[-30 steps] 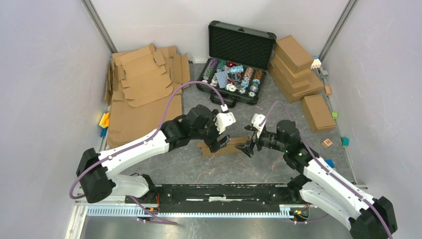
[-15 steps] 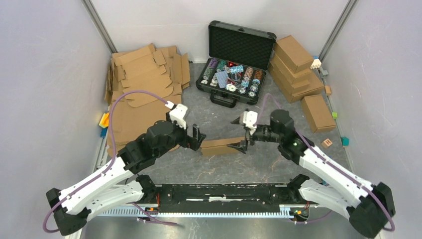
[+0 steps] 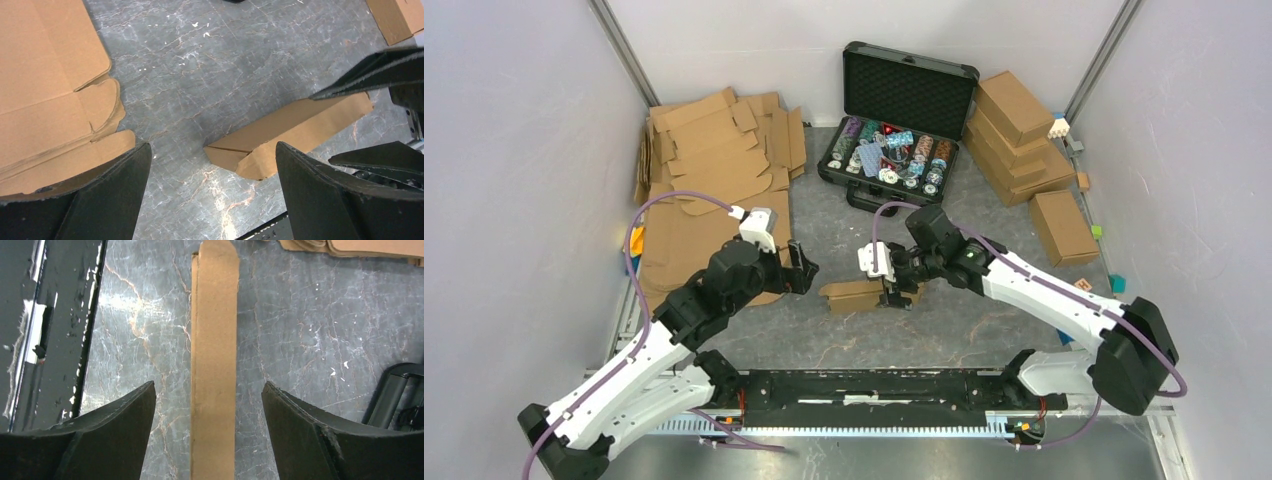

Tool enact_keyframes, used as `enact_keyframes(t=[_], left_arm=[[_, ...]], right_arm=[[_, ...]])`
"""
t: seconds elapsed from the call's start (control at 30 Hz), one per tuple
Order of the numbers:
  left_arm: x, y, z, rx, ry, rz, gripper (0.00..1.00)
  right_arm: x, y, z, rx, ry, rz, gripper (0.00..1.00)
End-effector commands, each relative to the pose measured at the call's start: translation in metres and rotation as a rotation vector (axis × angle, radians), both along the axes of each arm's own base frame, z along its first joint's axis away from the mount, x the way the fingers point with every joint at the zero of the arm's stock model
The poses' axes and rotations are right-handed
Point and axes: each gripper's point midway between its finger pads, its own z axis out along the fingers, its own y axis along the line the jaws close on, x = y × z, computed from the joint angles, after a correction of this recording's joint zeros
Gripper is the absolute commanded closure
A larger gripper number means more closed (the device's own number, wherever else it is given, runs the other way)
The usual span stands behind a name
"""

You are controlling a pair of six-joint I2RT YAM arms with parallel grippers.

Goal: Fold the paper box

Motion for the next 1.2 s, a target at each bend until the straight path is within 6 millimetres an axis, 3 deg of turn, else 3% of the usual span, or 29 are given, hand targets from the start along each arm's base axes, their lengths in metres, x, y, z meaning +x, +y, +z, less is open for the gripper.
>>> enact_keyframes(t=[0.0,0.1,0.23,0.43,1.17], left_arm=[[0.001,-0.001,0.003,-0.047,0.016,0.005,0.0],[0.001,0.001,0.0,-0.018,0.021,-0.003,0.0],[0.001,-0.003,-0.002,-0.019,0.024,-0.022,0.01],[0.001,-0.002,-0.001,-0.019,0.022,-0.019,0.01],[-0.006,0.006,0.002,-0.006,0.015,-0.019,0.02]], right_arm=[[0.011,0.002,0.005,-0.051,-0.065,0.023,0.2],[0.017,-0.001,-0.007,-0.099,-0.06,0.008,0.21],[0.008,0.001,-0.019,-0.146,0.029,0.049,0.21],[0.01,-0.002,-0.033,-0.201,0.078,0.015,0.33],[0.008,-0.013,-0.044,-0.201,0.017,0.009,0.38]])
